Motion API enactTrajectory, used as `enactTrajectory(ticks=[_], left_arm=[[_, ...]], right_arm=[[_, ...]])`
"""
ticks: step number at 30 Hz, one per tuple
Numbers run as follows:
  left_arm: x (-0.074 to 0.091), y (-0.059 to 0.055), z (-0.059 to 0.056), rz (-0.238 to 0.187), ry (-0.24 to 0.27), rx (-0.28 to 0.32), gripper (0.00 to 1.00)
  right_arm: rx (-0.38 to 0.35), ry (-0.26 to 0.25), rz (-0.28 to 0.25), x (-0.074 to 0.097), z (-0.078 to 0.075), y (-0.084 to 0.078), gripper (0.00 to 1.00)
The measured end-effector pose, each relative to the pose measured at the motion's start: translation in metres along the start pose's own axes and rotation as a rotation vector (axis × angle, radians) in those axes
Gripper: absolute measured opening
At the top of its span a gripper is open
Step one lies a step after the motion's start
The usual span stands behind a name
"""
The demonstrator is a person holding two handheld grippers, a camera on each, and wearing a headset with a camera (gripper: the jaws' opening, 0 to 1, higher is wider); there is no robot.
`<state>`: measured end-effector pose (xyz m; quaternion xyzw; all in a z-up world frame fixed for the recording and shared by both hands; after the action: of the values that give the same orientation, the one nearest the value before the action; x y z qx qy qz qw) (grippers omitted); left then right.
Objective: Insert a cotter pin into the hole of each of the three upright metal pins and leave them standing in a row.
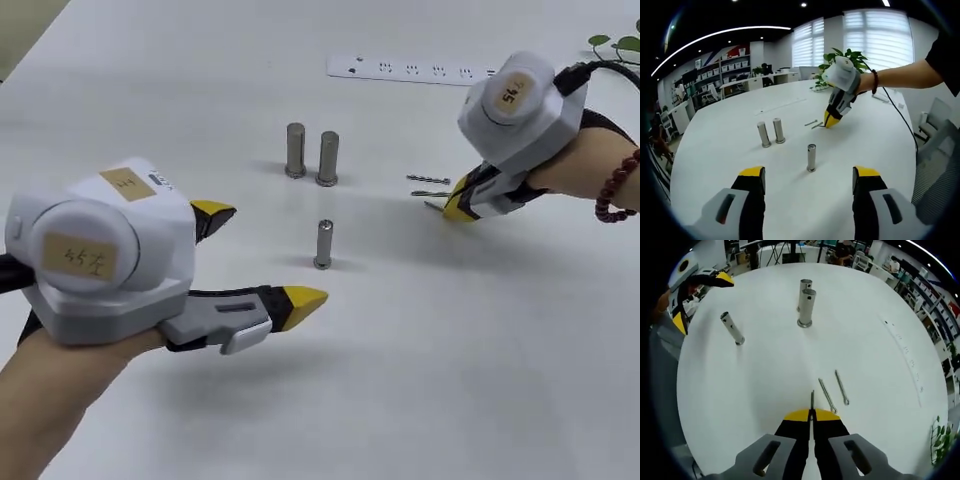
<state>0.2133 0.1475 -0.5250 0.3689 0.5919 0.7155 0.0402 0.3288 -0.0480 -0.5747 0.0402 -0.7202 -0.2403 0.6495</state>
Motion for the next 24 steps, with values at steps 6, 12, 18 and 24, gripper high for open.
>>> enactTrajectory(ticks=[6, 12, 18, 24], left_arm=[[0.000, 0.001, 0.000, 0.001, -0.005, 0.006, 0.63], [-0.001, 0.007, -0.004, -0.012, -0.019, 0.019, 0.56], [-0.002, 0.010, -0.007, -0.002, -0.029, 0.036, 0.51], [-0.003, 0.013, -0.012, 0.002, -0.048, 0.060, 0.43]], right_arm=[[0.028, -0.026, -0.038, 0.009, 0.004, 0.006, 0.00], [0.099, -0.040, -0.110, 0.009, 0.012, 0.019, 0.00], [0.190, -0.049, -0.184, 0.018, 0.029, 0.034, 0.00], [0.275, -0.050, -0.249, 0.021, 0.049, 0.047, 0.00]])
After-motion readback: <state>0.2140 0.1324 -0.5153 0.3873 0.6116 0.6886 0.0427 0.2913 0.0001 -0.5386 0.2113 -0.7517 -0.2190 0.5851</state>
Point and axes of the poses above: the centre of the closed fingertips' face, and the gripper's own axes: x roughly backward along the fingers, z roughly to its left, y roughly out of its top, the point moved 3 cm from there along x, roughly backward along the fingers, and after that the axes turned 6 degrees about y, right-handed, at the moved point
